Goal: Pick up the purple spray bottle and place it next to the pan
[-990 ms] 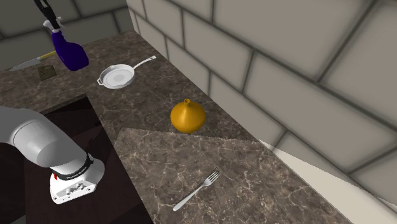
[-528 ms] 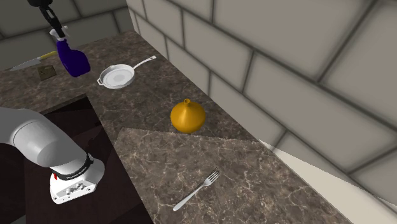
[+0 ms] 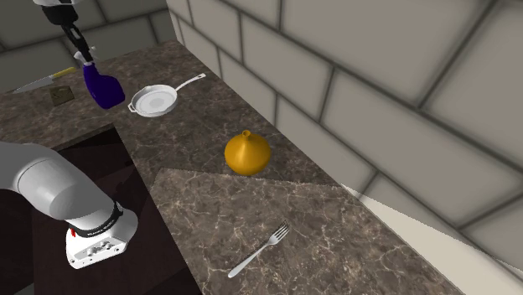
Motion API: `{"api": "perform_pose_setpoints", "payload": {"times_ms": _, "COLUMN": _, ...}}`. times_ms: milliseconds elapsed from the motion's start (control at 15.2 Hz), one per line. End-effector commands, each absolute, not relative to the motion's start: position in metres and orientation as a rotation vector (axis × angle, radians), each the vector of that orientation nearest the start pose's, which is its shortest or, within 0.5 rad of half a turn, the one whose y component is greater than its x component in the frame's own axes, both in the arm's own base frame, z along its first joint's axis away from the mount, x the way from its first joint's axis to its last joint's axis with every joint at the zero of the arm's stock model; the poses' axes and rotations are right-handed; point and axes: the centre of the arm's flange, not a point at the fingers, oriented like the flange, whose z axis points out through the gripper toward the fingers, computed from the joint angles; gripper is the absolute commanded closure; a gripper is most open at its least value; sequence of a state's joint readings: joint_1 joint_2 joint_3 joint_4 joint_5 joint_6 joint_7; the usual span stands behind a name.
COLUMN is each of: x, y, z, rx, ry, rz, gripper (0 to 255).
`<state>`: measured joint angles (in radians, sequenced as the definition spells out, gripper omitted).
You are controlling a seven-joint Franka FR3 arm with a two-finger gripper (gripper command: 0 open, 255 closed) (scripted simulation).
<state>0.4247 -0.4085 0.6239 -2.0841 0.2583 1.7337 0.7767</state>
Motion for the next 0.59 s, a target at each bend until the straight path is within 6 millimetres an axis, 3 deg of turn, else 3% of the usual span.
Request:
{"api": "perform_pose_setpoints", "payload": {"times_ms": 0, "x": 0.176, "y": 0.425, "z": 0.546, "rx": -3.120, "ry": -0.293, "rz": 0.031, "gripper": 255}}
{"api": "perform_pose_setpoints", "payload": {"times_ms": 528, "x": 0.176, "y": 0.425, "z": 0.504, "rx": -3.120, "ry": -0.293, "rz": 0.031, "gripper": 255}}
